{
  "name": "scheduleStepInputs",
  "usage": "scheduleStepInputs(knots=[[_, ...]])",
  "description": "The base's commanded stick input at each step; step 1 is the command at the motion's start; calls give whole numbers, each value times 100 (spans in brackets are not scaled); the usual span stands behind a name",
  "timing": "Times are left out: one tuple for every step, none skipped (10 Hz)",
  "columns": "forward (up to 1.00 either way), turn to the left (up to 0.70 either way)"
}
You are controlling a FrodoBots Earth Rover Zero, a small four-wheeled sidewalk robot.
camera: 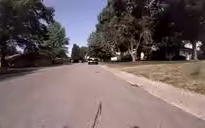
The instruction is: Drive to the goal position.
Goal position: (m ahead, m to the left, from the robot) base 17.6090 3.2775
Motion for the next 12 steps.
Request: scheduleStepInputs(knots=[[69,30],[69,20],[69,9],[69,3],[69,3],[69,3],[69,3],[69,3],[69,3],[69,3],[69,3],[69,3]])
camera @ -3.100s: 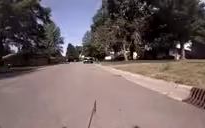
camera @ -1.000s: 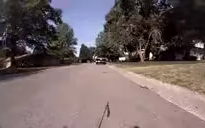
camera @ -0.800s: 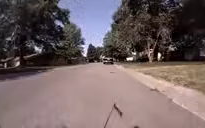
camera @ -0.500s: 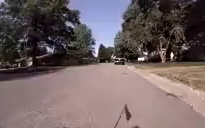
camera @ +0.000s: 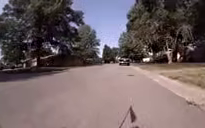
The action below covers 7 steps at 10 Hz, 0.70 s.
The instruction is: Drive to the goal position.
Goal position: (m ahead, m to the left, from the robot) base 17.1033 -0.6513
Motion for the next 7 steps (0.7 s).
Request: scheduleStepInputs(knots=[[69,3],[69,3],[69,3],[69,3],[69,3],[69,3],[69,3]])
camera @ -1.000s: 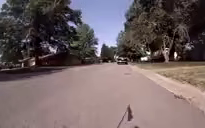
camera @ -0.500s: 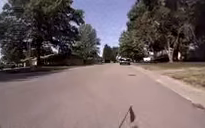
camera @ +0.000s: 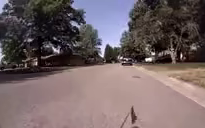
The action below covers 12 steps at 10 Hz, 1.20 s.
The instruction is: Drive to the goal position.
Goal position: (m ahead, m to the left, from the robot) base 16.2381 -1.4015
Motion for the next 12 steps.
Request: scheduleStepInputs(knots=[[69,3],[69,3],[69,3],[69,3],[69,3],[69,3],[69,3],[69,3],[69,3],[69,3],[69,3],[69,-13]])
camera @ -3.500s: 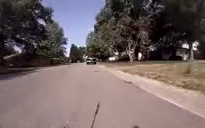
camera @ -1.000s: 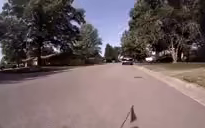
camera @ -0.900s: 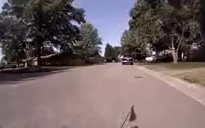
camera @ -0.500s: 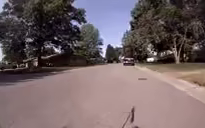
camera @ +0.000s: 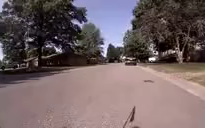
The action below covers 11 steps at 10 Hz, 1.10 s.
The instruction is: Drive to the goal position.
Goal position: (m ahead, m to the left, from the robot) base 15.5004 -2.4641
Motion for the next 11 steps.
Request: scheduleStepInputs(knots=[[69,-30],[69,-8],[69,-1],[69,-13],[69,-30],[69,-10],[69,3],[69,3],[69,3],[69,1],[69,-11]])
